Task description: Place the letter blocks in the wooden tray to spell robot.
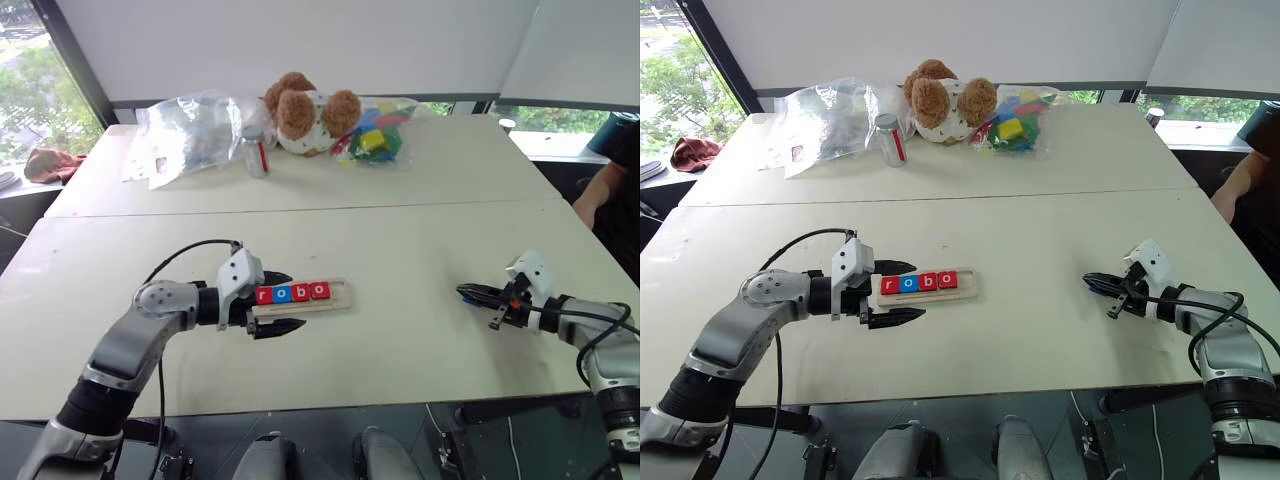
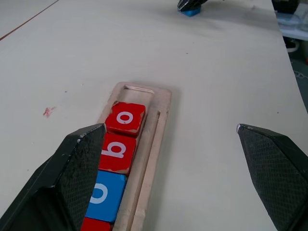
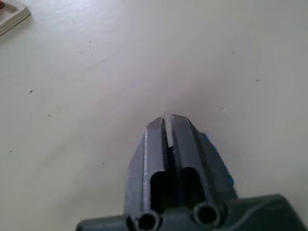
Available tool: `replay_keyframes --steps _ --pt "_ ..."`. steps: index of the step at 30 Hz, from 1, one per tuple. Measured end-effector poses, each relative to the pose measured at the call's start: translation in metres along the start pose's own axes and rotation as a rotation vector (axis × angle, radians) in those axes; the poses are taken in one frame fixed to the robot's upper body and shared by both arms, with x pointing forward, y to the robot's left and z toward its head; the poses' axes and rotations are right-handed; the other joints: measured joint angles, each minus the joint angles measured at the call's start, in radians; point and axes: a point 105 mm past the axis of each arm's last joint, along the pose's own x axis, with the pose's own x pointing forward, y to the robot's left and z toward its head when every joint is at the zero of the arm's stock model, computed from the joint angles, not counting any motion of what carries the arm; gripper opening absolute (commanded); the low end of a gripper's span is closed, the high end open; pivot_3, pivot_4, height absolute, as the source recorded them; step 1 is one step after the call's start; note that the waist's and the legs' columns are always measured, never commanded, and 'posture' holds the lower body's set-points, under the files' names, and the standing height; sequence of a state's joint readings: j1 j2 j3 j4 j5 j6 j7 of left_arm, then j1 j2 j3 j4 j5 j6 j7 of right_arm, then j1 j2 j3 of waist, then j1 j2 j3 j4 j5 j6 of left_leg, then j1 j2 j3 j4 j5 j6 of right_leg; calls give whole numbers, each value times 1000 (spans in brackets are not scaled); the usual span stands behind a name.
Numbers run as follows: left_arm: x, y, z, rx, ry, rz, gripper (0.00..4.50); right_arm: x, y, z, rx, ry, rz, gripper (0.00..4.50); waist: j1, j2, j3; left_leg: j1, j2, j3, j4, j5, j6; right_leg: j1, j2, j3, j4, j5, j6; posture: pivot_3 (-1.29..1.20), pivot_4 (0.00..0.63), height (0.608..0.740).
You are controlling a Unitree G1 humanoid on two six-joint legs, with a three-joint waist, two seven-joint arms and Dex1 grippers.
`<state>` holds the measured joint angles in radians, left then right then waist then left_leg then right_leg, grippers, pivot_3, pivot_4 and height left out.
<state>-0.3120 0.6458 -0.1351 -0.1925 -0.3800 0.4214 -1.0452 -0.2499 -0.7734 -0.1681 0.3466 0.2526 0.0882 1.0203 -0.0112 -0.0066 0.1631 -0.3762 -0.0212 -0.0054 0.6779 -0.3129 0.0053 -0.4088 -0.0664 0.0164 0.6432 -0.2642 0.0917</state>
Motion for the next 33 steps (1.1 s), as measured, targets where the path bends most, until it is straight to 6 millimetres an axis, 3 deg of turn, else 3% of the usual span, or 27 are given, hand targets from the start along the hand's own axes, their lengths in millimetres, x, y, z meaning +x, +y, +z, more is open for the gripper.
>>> replay_keyframes --steps 4,12,20,23,26,31,33 --pt "2 0 0 3 -6 -10 4500 1 0 7 12 -17 -6 3429 0 0 0 0 0 0 0 0 0 0 0 0 0 0 0 0 150 740" --pt "1 0 -1 4 -3 -12 4500 -12 -4 -4 36 53 61 3429 0 0 0 -1 0 0 -1 0 0 0 0 0 -3 0 0 0 150 740" --pt "-1 0 -1 8 5 0 4500 -9 -10 -18 39 107 118 3429 -2 1 0 0 0 0 -3 0 0 0 0 0 -5 0 0 0 150 740" --pt "-2 0 0 15 4 8 4500 -9 -14 -20 32 111 115 2580 -2 1 0 0 0 0 -3 0 0 1 0 0 -6 0 0 0 150 740" --pt "-2 -1 -1 12 4 10 4500 -9 -15 -21 25 109 115 1164 -2 1 0 0 0 0 -3 0 0 2 0 0 -6 0 0 0 150 740" --pt "-4 -2 -3 6 12 18 4500 -8 -14 -17 41 99 98 1184 -2 1 0 0 0 0 -4 0 0 1 0 0 -7 0 0 0 150 740" --pt "-7 0 -4 8 18 29 4500 1 -6 -10 70 78 68 1184 -4 1 0 0 0 0 -5 0 0 0 0 0 -7 0 0 0 150 740"
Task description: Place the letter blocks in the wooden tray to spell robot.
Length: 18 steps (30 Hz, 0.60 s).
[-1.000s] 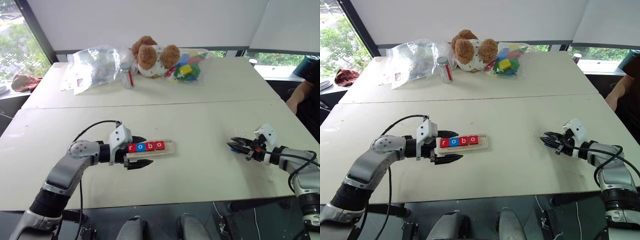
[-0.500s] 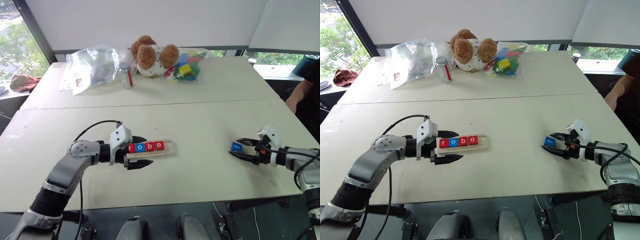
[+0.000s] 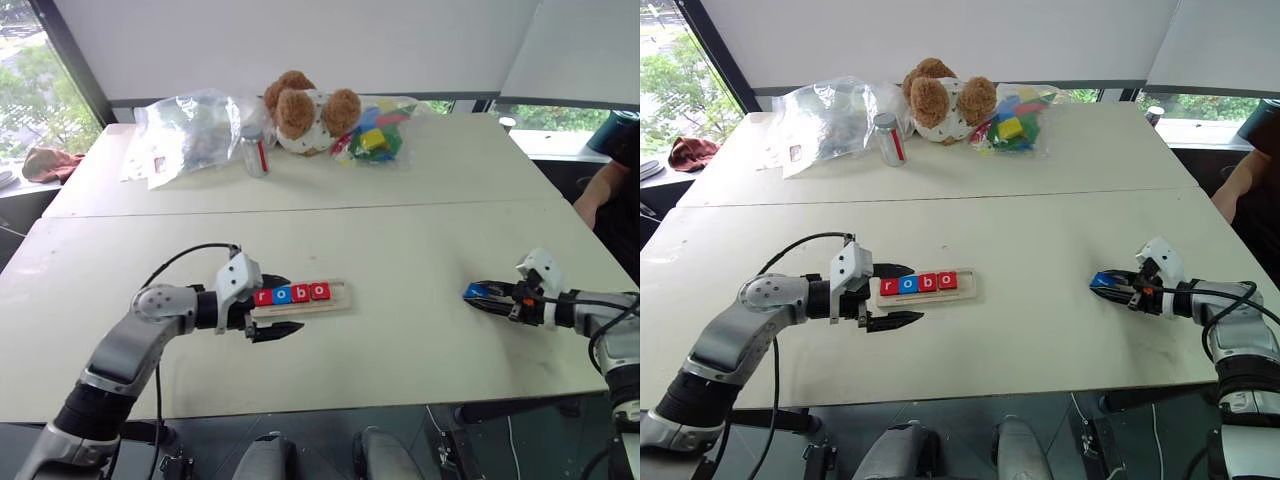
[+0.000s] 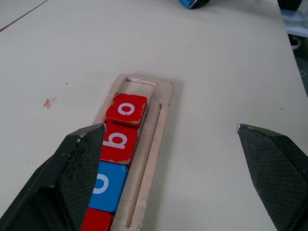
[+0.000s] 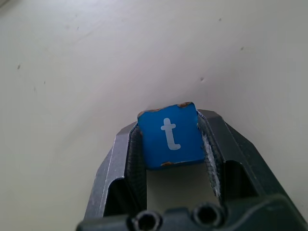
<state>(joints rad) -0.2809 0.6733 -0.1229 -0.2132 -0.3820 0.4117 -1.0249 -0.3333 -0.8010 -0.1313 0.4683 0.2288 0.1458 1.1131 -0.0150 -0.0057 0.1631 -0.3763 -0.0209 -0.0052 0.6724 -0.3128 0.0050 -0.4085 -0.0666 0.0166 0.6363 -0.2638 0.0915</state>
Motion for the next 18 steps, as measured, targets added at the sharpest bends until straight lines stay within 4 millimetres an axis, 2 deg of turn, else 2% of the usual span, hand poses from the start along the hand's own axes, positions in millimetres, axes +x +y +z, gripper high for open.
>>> replay_keyframes --steps 4,7,11,17,18 --pt "-6 4 2 13 5 18 4500 44 31 47 112 -82 -135 1184 -5 1 0 -2 0 0 -7 2 -4 -8 0 1 3 0 -1 0 150 740" --pt "-9 5 2 20 20 20 4500 61 51 69 237 -81 -267 1184 9 1 -1 -18 -1 -1 -5 7 -12 -25 0 1 11 0 -1 0 150 740" --pt "-11 5 2 22 25 18 4500 63 77 60 353 27 -384 1184 30 1 -1 -26 -3 -2 -3 10 -15 -31 0 1 10 0 -1 0 150 740" --pt "-11 6 2 22 21 22 4500 57 94 54 390 92 -469 1184 20 1 -2 -28 -3 -1 -1 9 -13 -32 1 1 11 0 0 0 150 740" --pt "-9 6 4 23 14 19 4500 57 95 54 385 98 -479 1684 20 1 -2 -27 -3 -1 0 8 -11 -32 2 1 11 0 0 0 150 740"
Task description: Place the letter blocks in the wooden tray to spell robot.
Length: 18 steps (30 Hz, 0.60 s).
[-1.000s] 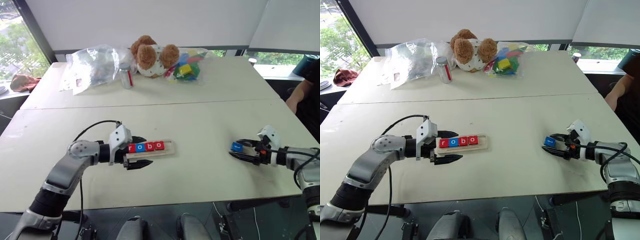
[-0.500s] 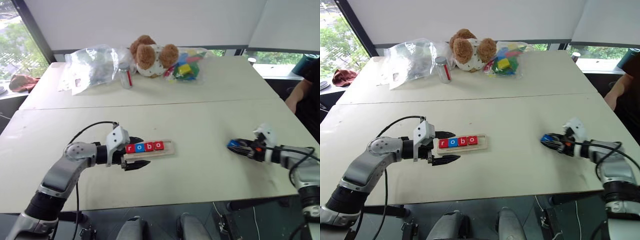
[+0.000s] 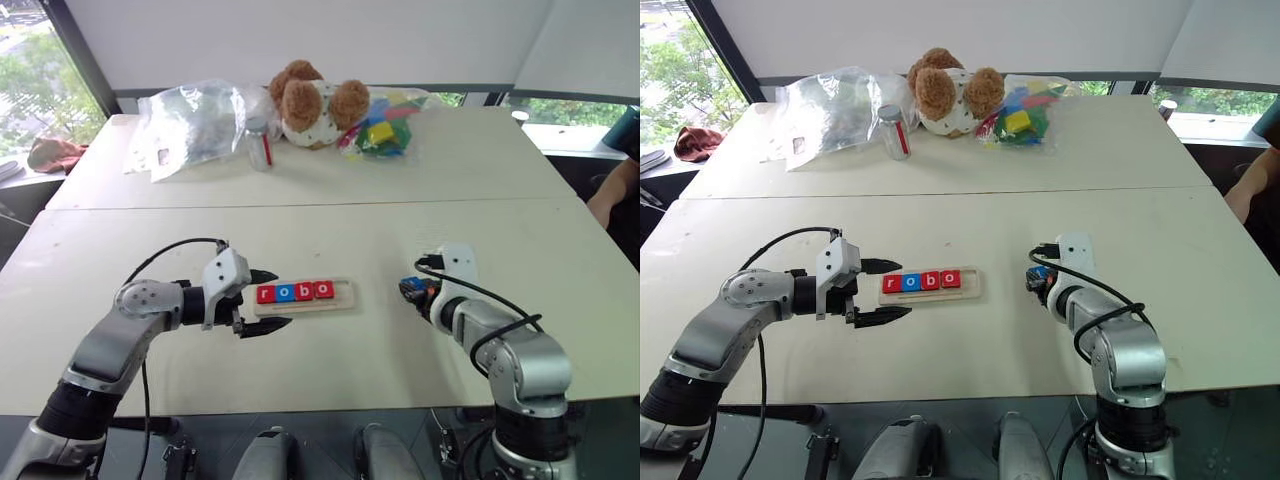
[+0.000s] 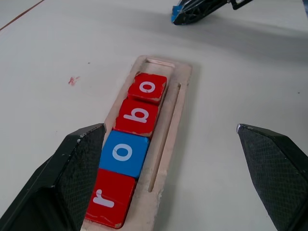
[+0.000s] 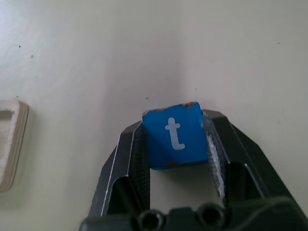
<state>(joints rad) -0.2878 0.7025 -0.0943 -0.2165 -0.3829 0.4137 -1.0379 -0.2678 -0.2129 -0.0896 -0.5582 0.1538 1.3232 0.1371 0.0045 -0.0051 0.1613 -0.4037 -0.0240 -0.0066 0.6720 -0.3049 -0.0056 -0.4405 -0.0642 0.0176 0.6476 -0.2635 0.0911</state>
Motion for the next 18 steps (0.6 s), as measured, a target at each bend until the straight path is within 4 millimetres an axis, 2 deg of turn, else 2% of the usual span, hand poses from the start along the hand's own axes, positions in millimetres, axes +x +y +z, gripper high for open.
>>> replay_keyframes --steps 1,2,5,6,9,13,18 --pt "1 0 1 1 -4 -1 4500 0 0 -1 -3 3 -8 2238 -1 0 0 0 0 0 1 -2 3 0 1 0 1 0 0 0 150 740" --pt "1 0 1 0 -8 -1 4500 0 2 -2 2 2 -8 2586 -2 0 0 0 1 0 3 -2 3 1 1 -1 2 0 0 0 150 740" --pt "4 1 2 -2 -17 -5 4500 2 10 -3 1 -3 9 4188 -6 0 0 1 1 -1 8 -3 5 4 2 -2 2 0 0 0 150 740" --pt "5 1 2 -4 -16 -5 4500 2 11 -4 2 -2 12 4443 -6 0 0 2 1 -1 9 -3 6 7 2 -2 2 0 0 0 150 740" --pt "4 2 1 -5 -16 -3 4500 2 10 -6 2 4 -3 4443 -5 0 0 11 0 -1 10 -5 9 16 2 -2 0 0 0 0 150 740" --pt "4 4 -2 -16 -11 -2 4500 0 1 -4 -6 5 -39 4443 -7 0 0 11 0 -1 10 -5 9 16 2 -2 1 0 0 0 150 740" --pt "-1 9 -7 -7 11 -3 4500 -10 -22 13 -82 -32 -87 4443 -18 0 0 11 1 -1 8 -5 9 15 2 -2 1 0 0 0 150 740"
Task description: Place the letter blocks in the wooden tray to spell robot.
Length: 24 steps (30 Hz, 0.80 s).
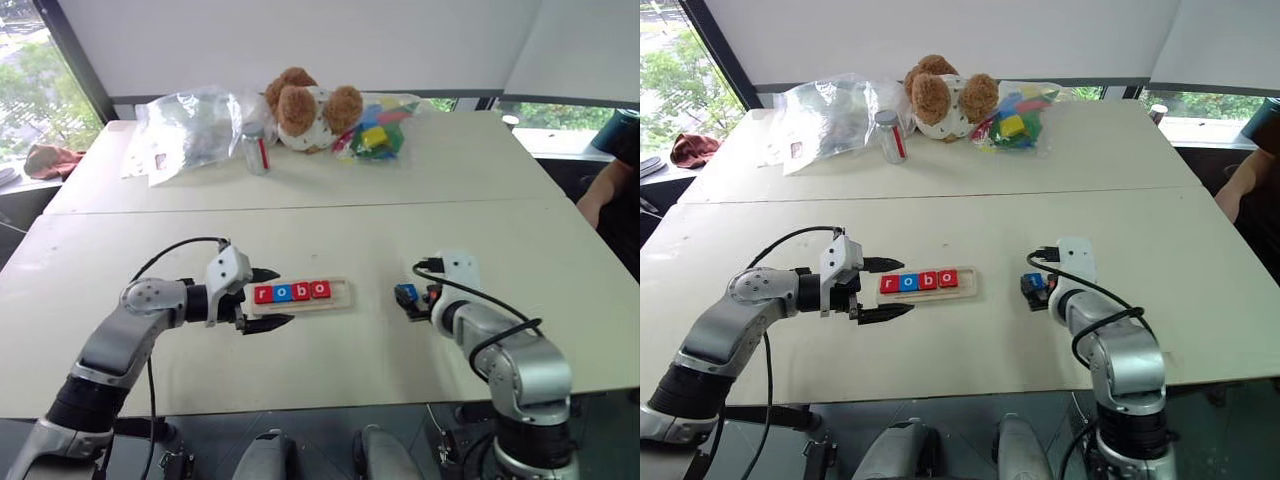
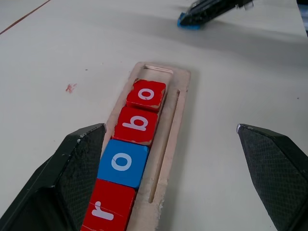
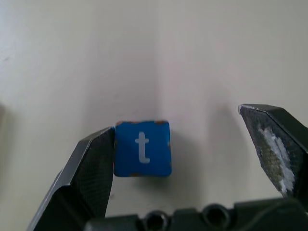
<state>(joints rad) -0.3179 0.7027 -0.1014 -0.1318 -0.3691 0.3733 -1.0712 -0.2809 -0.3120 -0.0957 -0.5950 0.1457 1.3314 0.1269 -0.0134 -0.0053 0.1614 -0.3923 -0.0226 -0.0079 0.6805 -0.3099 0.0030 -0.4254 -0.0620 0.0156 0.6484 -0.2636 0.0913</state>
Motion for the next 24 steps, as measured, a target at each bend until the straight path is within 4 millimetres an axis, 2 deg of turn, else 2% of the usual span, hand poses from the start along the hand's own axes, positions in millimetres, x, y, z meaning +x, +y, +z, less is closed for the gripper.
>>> replay_keyframes --steps 5,10,12,14,16,18,20,24 --pt "-3 7 1 32 9 4 4500 -4 2 17 -11 -35 70 4443 -3 0 0 0 0 0 0 0 0 0 0 0 0 0 0 0 150 740" --pt "-4 9 -1 40 18 8 4500 -5 6 19 -16 -43 126 4443 2 0 0 0 0 0 0 0 0 0 0 0 0 0 0 0 150 740" --pt "-4 7 -1 43 20 -5 4500 -11 8 26 -97 -109 254 4443 3 0 0 -1 -1 0 0 -1 1 0 -1 0 -1 0 0 0 150 740" --pt "-10 5 -2 43 37 -22 4500 -24 1 29 -290 -177 432 4443 3 0 1 0 -1 1 0 -2 3 2 0 -1 -3 0 1 0 150 740" --pt "-15 4 -5 34 55 -37 4500 -30 -8 24 -387 -191 550 4443 0 -1 1 1 -1 1 0 -2 4 3 0 -1 -3 -1 1 0 150 740" --pt "-16 -2 -1 26 50 -81 4500 -30 -21 8 -460 -181 692 4443 -1 -2 2 1 -1 2 1 -2 4 4 1 -1 -3 0 1 0 150 740" --pt "-20 -6 5 34 54 -117 4500 -26 -38 -7 -510 -143 746 4443 -2 -2 2 2 0 3 2 -2 4 4 0 0 -2 0 1 0 150 740" --pt "-30 -12 16 66 71 -144 4500 -2 -51 -12 -595 -141 805 4443 -14 -2 3 4 2 5 2 -2 3 3 1 3 0 0 1 0 150 740"
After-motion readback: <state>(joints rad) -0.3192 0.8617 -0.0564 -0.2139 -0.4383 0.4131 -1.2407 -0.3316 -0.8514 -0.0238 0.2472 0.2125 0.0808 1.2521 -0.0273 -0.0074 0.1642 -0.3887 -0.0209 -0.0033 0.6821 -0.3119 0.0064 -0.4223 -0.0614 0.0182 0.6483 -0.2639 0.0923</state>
